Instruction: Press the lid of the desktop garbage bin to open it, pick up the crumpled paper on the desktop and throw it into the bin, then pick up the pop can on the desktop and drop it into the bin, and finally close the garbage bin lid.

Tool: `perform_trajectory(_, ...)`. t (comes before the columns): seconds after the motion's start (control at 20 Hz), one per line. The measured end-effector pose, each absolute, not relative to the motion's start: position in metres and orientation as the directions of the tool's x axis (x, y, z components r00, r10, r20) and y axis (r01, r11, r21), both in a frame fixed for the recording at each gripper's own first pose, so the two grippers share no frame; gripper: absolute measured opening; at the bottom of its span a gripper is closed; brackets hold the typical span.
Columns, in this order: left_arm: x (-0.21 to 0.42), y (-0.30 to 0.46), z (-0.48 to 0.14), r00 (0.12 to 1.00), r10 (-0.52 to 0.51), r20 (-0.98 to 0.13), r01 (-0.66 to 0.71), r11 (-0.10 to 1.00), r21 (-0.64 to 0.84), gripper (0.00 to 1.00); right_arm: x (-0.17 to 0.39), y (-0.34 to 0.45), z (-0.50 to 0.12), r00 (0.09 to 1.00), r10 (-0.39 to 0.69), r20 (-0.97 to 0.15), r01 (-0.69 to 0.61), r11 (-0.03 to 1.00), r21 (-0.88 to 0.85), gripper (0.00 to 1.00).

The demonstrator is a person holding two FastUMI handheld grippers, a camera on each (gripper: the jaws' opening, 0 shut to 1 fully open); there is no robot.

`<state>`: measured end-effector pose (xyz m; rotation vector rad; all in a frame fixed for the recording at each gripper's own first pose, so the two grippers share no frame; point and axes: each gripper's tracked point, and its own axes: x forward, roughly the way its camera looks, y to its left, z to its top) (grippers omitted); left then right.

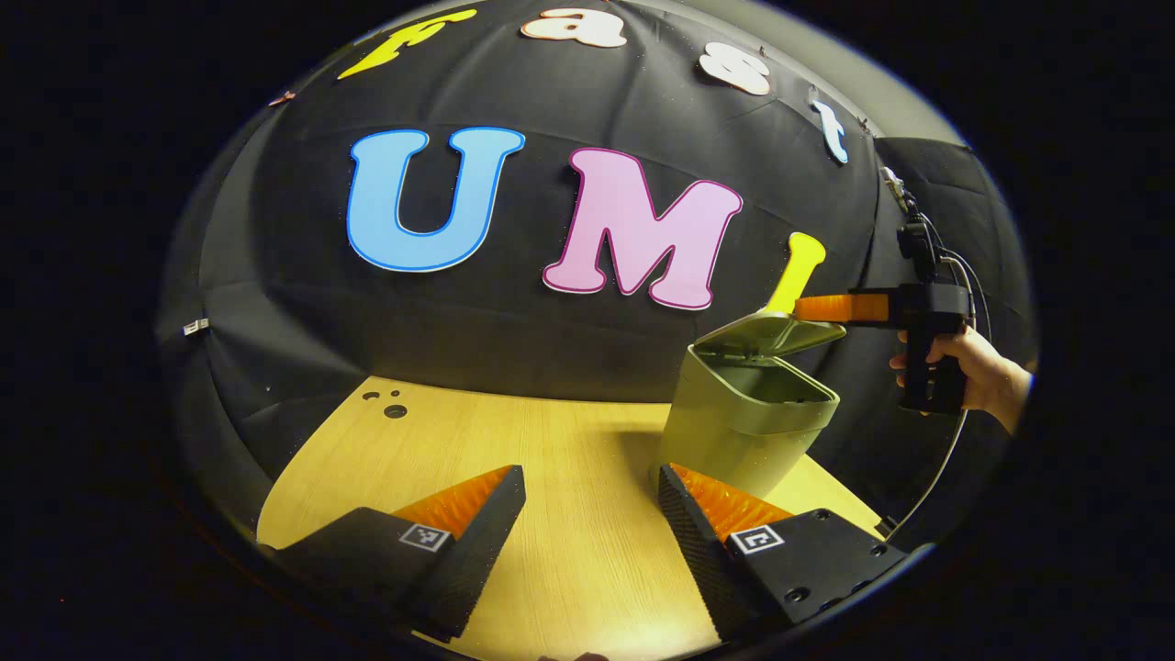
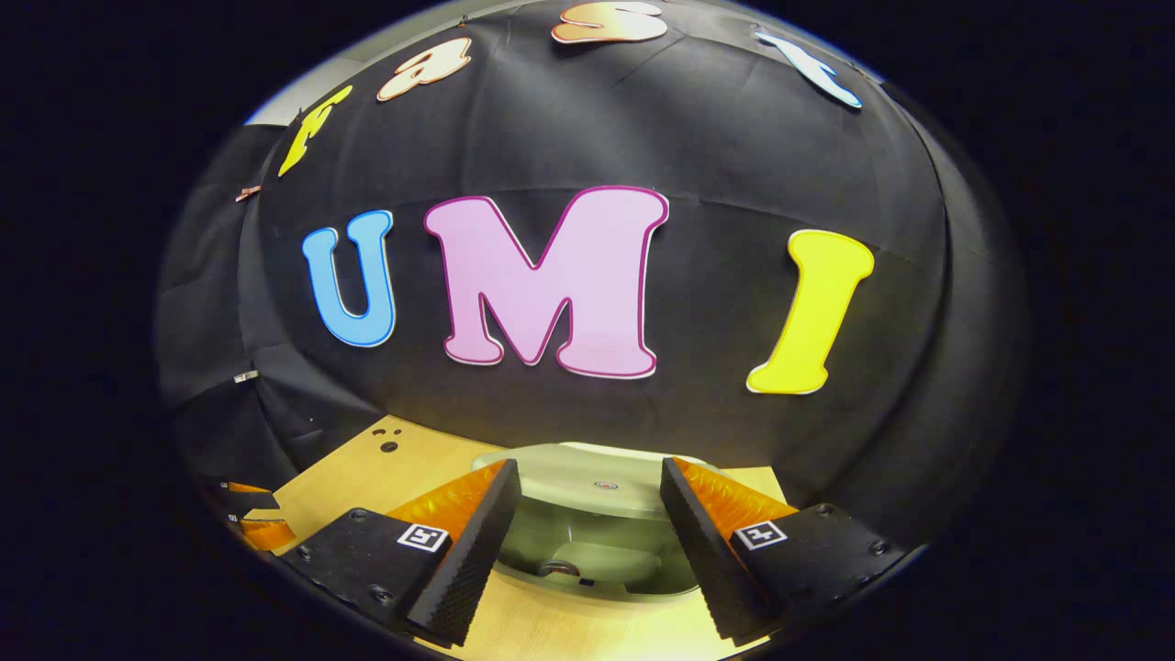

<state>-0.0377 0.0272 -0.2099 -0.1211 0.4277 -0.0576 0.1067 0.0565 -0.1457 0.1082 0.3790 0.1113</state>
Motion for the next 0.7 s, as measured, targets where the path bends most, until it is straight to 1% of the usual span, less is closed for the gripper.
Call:
perform_trajectory(0.15, -0.039, 0.027, -0.212, 0.907, -0.088, -0.411, 0.037, 0.991, -0.132, 0.95, 0.098, 0.060, -0.162, 0.905, 0.136, -0.403, -0.091, 0.987, 0.130, 0.97)
perform_trajectory(0.4, -0.042, 0.025, -0.212, 0.907, -0.099, -0.409, 0.048, 0.990, -0.132, 0.95, 0.083, 0.068, -0.204, 0.849, 0.142, -0.508, -0.102, 0.989, 0.107, 0.97)
perform_trajectory(0.7, -0.048, 0.024, -0.214, 0.905, -0.108, -0.411, 0.057, 0.989, -0.133, 0.95, 0.076, 0.071, -0.230, 0.801, 0.144, -0.582, -0.088, 0.988, 0.124, 0.97)
